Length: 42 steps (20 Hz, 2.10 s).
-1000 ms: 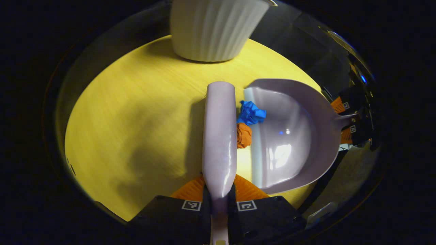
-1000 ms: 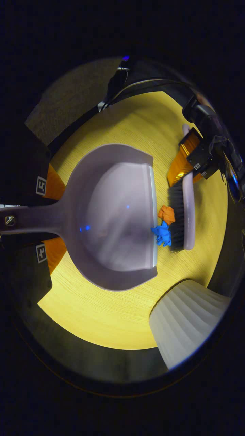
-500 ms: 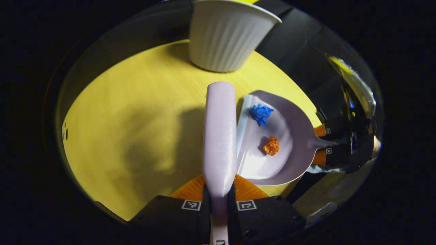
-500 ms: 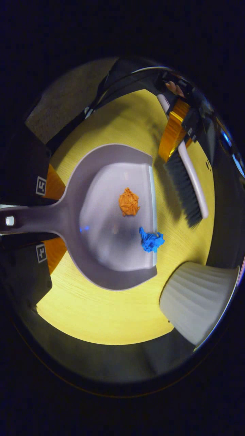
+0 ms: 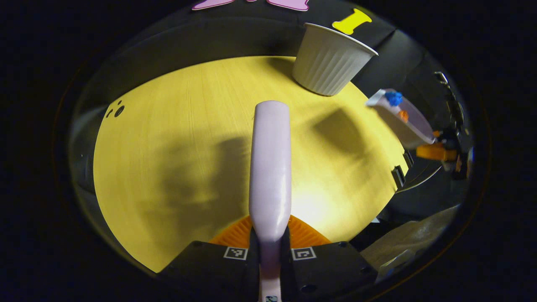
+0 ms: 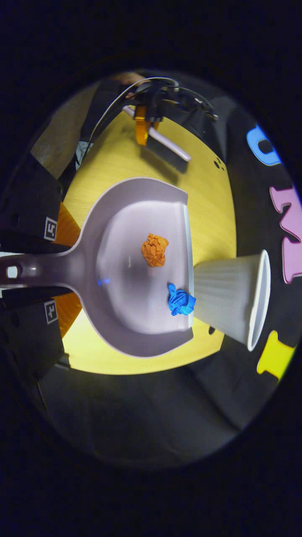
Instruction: Pick up the small broom and dustpan from the desktop, sweep the trash into the dustpan with the broom, and then empty the trash into the garbage bin.
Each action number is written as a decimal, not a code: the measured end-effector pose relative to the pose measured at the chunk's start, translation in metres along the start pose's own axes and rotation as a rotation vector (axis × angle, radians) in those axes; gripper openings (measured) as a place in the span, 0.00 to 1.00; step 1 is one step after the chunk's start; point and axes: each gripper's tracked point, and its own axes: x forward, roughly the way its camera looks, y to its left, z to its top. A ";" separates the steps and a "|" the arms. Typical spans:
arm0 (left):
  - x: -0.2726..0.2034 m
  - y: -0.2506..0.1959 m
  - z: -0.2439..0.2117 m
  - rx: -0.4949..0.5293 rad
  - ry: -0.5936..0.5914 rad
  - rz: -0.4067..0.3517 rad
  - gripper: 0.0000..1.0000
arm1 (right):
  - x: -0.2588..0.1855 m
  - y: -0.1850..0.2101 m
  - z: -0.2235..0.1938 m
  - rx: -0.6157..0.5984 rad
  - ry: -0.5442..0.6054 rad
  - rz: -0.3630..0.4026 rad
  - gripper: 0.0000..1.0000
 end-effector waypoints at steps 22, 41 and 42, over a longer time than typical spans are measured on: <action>0.013 0.022 -0.031 -0.021 -0.021 -0.083 0.24 | -0.010 0.008 0.017 -0.174 0.114 -0.393 0.35; 0.029 0.030 -0.027 -0.079 -0.019 -0.069 0.24 | -0.020 -0.007 0.031 -0.354 0.341 -0.385 0.36; 0.028 0.029 -0.027 -0.079 -0.019 -0.065 0.24 | -0.019 -0.006 0.031 -0.339 0.322 -0.373 0.36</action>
